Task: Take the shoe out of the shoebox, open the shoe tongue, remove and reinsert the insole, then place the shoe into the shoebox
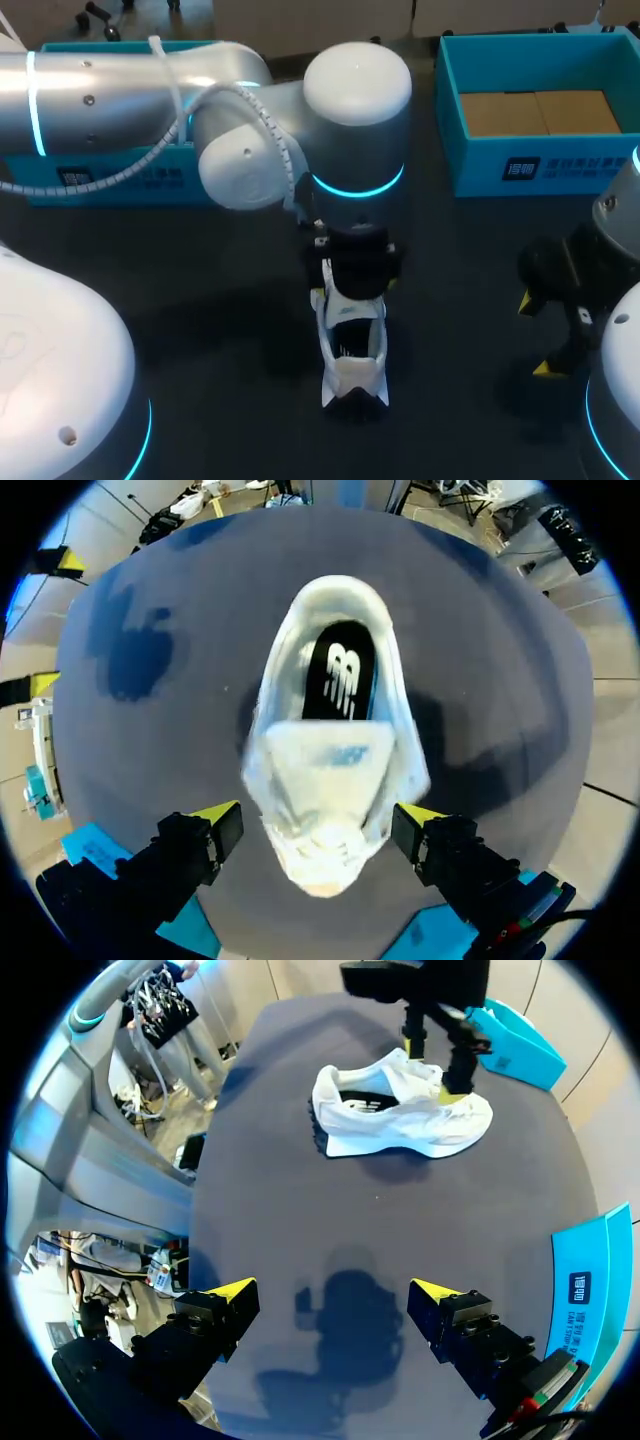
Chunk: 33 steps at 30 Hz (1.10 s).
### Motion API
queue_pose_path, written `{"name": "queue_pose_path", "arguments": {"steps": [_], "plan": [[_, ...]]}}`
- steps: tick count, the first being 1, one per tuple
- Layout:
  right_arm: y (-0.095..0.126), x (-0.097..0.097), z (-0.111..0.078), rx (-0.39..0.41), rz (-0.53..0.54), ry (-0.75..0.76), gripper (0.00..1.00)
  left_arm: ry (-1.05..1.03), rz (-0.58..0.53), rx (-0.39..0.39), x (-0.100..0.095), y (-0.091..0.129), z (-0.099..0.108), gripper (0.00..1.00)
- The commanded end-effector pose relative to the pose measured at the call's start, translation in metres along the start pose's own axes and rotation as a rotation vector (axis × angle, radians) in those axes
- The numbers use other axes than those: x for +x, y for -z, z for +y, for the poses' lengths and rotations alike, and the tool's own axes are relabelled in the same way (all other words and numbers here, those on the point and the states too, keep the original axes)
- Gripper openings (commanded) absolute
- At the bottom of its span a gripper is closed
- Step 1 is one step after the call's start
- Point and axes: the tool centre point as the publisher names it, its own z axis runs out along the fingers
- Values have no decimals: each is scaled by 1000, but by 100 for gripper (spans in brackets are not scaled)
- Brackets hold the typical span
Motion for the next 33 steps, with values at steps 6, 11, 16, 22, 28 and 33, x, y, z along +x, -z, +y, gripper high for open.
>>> {"name": "queue_pose_path", "arguments": {"steps": [6, 11, 16, 22, 28, 33], "plan": [[-1, 1, 0, 0, -2, 1, 100, 8, -25, 23, 7, 33, 16, 100], [-1, 1, 0, 0, -2, 1, 100, -15, -32, 75, 13, 43, 16, 67], [-1, 1, 0, 0, -2, 1, 100, -23, -42, 73, 16, 46, 15, 42], [-1, 1, 0, 0, -2, 1, 100, -27, -42, 96, 18, 42, 14, 40], [-1, 1, 0, 0, -2, 1, 100, -57, -45, 113, 24, 38, -1, 38], [-1, 1, 0, 0, -2, 1, 100, -71, -45, 125, 23, 27, -12, 37]]}}
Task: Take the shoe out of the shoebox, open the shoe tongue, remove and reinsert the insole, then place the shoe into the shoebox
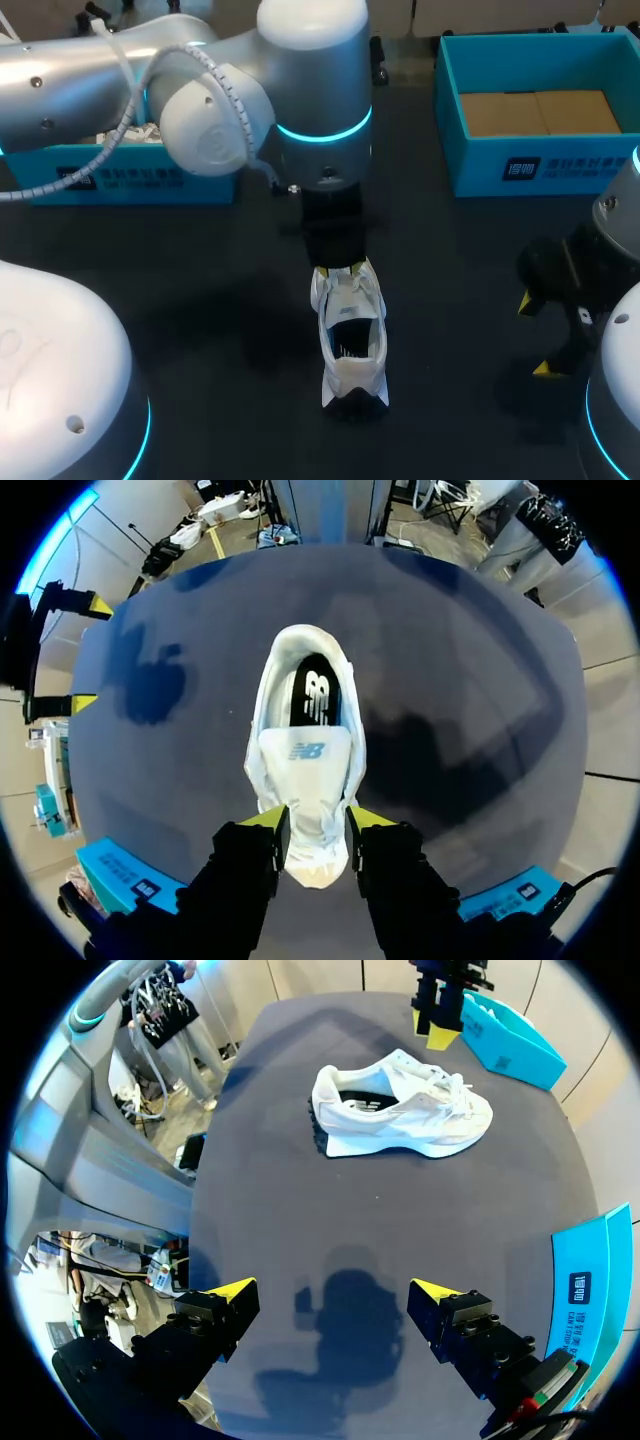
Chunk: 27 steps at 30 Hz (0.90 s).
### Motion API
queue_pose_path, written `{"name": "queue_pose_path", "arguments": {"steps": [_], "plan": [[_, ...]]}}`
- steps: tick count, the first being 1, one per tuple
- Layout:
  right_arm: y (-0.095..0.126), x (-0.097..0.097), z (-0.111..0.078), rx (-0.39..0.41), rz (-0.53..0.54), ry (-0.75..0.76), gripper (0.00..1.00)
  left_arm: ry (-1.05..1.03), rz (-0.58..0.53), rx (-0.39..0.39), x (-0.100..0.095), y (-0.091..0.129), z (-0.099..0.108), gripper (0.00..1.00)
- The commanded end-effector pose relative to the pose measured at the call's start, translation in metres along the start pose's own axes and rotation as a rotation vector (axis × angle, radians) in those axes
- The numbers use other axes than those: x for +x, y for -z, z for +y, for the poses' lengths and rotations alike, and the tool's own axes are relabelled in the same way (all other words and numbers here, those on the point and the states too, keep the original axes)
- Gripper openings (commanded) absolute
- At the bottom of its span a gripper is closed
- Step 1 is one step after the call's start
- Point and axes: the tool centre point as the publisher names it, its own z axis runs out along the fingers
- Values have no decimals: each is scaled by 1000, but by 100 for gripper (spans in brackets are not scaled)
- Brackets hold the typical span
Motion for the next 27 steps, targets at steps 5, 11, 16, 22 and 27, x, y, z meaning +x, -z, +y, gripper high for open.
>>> {"name": "queue_pose_path", "arguments": {"steps": [5, 11, 16, 22, 27], "plan": [[-1, 1, 0, 0, -2, 1, 100, -20, 3, 14, 1, -27, -14, 35], [-1, 1, 0, 0, -2, 1, 100, -27, 5, 31, -1, -49, -23, 33], [-1, 1, 0, 0, -2, 1, 100, -28, 1, 16, -3, -58, -29, 28], [-1, 1, 0, 0, -2, 1, 100, -40, -21, 1, -6, -37, -27, 28], [-1, 1, 0, 0, -2, 1, 100, -50, -34, -11, -10, -31, -29, 30]]}}
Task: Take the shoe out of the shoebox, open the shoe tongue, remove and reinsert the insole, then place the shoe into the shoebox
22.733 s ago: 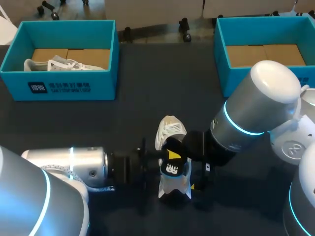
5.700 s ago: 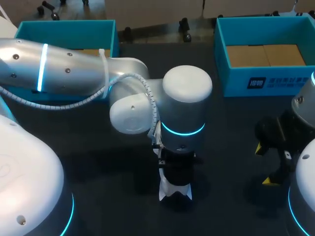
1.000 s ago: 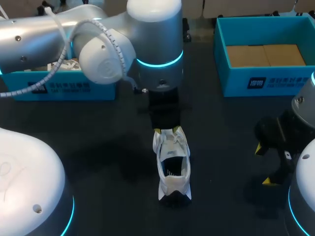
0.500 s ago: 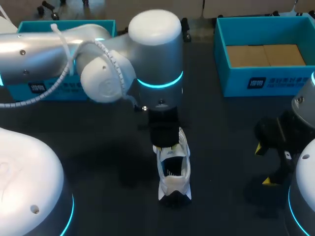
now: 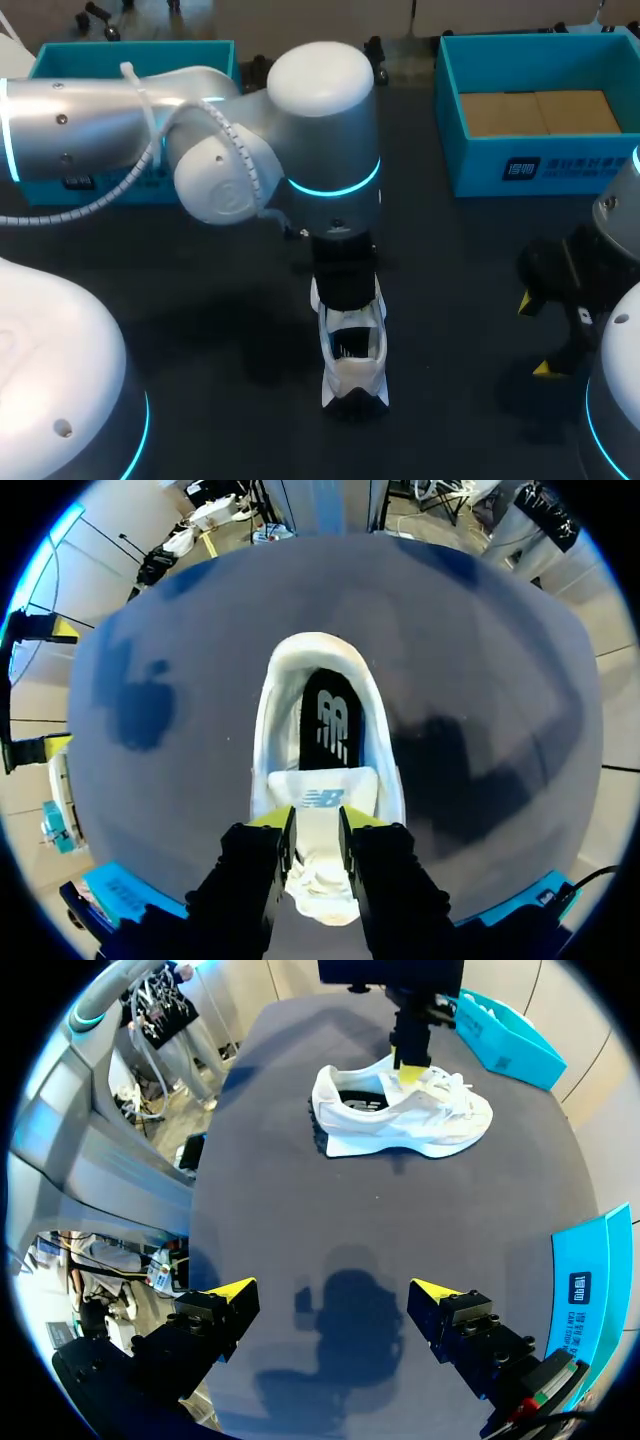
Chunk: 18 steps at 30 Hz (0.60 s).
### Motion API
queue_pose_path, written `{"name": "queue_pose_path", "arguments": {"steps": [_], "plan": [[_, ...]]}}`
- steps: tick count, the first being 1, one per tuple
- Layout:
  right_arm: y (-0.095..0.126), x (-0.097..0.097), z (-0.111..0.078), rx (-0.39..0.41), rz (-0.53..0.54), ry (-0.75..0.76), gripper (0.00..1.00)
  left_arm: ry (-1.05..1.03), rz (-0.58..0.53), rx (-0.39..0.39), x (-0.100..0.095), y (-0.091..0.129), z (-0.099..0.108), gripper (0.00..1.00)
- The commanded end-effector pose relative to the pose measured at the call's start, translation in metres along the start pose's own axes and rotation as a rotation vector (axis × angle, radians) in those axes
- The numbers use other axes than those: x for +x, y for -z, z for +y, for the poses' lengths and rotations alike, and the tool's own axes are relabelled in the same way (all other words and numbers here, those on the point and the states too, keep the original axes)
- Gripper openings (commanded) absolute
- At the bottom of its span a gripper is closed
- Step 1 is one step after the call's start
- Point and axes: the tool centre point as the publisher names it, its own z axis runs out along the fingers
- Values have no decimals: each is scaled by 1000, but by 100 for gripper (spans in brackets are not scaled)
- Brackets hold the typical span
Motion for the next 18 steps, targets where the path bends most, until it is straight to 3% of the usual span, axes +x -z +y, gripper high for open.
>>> {"name": "queue_pose_path", "arguments": {"steps": [1, 11, 18], "plan": [[-1, 1, 0, 0, -2, 1, 100, -3, -2, -6, 3, 4, -5, 29], [-1, 1, 0, 0, -2, 1, 100, -1, 44, 19, 4, -28, -18, 26], [-1, 1, 0, 0, -2, 1, 100, 5, -19, 16, 11, 5, -14, 28]]}}
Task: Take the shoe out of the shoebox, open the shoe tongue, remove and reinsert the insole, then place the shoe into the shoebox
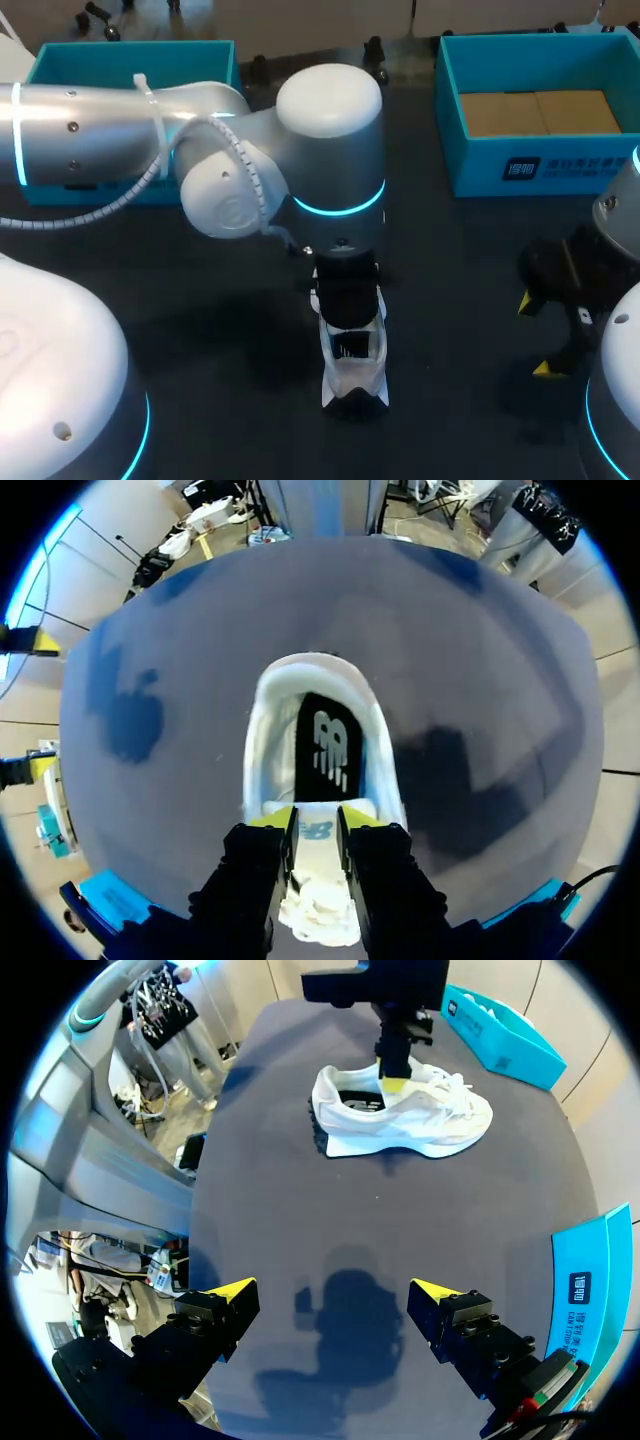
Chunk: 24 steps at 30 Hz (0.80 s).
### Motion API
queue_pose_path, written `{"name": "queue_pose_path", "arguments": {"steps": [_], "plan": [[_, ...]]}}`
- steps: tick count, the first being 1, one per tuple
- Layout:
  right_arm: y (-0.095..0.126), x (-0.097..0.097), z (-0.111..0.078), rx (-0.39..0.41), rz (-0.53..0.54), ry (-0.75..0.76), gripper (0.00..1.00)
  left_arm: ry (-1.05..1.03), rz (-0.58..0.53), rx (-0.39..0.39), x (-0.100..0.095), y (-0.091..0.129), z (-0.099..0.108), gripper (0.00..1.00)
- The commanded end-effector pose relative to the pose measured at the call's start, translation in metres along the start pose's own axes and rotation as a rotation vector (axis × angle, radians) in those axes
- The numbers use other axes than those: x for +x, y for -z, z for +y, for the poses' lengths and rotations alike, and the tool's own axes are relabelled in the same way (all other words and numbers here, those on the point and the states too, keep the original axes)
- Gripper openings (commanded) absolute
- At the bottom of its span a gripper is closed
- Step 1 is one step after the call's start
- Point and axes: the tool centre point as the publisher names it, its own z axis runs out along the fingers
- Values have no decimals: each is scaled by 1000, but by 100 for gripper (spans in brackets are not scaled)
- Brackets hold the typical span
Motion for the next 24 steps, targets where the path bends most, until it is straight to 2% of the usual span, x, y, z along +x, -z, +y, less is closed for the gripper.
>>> {"name": "queue_pose_path", "arguments": {"steps": [1, 8, 11, 12, 13, 14, 24], "plan": [[-1, 1, 0, 0, -2, 1, 100, 0, -33, -8, 13, 29, 1, 29], [-1, 1, 0, 0, -2, 1, 100, 145, 19, 4, 18, 62, 0, 35], [-1, 1, 0, 0, -2, 1, 100, 307, 61, 75, 20, 69, -4, 49], [-1, 1, 0, 0, -2, 1, 100, 341, 59, 113, 22, 73, -7, 83], [-1, 1, 0, 0, -2, 1, 100, 355, 58, 121, 23, 77, -10, 100], [-1, 1, 0, 0, -2, 1, 100, 347, 50, 117, 25, 82, -14, 100], [-1, 1, 0, 0, -2, 1, 100, 347, 50, 117, 25, 82, -14, 100]]}}
